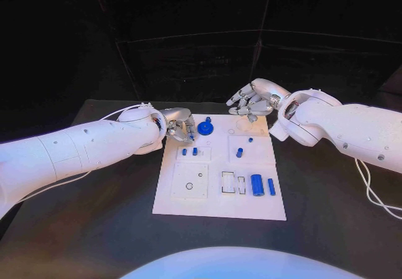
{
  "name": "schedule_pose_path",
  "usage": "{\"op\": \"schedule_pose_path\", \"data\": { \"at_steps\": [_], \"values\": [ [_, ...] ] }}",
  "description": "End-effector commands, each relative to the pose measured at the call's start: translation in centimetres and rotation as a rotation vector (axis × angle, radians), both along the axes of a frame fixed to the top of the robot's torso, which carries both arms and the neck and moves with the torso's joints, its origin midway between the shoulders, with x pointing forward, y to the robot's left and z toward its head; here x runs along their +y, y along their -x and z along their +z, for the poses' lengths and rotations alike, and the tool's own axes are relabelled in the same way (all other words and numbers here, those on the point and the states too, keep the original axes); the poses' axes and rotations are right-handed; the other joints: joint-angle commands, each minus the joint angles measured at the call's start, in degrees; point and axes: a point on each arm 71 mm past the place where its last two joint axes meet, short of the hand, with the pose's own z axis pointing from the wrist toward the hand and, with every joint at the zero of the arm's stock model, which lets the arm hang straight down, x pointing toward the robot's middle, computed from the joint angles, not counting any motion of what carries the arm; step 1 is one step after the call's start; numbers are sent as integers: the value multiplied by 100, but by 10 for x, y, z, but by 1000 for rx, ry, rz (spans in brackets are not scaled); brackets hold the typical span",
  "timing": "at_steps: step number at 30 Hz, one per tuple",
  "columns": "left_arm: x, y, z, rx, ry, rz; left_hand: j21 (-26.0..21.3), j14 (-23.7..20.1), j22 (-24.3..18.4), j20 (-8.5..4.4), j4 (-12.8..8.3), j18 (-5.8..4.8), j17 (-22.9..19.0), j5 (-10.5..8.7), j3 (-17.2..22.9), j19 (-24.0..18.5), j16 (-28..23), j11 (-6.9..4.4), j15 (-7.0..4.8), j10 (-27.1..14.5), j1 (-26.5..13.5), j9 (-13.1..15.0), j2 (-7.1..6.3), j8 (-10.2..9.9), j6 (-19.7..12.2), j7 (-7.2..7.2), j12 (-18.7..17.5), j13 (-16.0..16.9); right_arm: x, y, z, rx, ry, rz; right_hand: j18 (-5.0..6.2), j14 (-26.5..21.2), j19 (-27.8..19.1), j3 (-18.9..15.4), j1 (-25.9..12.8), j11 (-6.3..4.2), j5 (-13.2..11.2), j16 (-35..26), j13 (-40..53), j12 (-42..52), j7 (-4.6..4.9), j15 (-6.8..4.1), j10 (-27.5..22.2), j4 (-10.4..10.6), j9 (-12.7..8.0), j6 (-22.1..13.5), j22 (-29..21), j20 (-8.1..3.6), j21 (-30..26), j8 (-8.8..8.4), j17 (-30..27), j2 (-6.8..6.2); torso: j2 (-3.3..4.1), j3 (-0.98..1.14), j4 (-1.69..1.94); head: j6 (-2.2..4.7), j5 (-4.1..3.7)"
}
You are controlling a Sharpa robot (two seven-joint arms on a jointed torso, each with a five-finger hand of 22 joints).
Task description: Assemble the parts on the task board
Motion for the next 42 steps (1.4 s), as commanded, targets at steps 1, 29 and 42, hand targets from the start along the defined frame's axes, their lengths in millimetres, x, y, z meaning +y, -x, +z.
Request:
{"op": "schedule_pose_path", "data": {
  "at_steps": [1,29,42],
  "values": [
    [-2,2,-2,31,4,-6,29,182,14,1,-43,-100,-10,37,-5,56,-12,-4,-3,41,-61,-1,-4,-5,49,-1,-21,3,1,0,1,-2,-5,11,14,63,-46,27,2,-10,31,-22,-7,-24,6,-9,-35,-8,-8,46,-1,7,-17,-19,1,-48,2,-1,4,-1,6],
    [-4,1,-5,53,-8,-1,3,160,7,16,-54,-98,-81,38,-21,29,-40,35,27,-40,-183,-56,-66,-139,-50,30,-174,-55,2,0,1,-2,-6,12,14,63,-46,27,2,-10,31,-22,-7,-24,6,-9,-35,-8,-8,46,-1,7,-17,-19,1,-48,2,0,-3,-19,-4],
    [-1,0,-5,49,-10,13,-215,148,-159,79,-23,-56,-184,36,-137,-42,-71,123,89,-333,-393,-173,-220,-441,-351,60,-493,-130,1,0,1,-3,-5,9,17,62,-57,48,4,-10,36,-38,-6,-21,6,-9,-36,3,-8,47,-16,8,-30,-20,-11,-58,1,-1,0,-13,-11]
  ]
}}
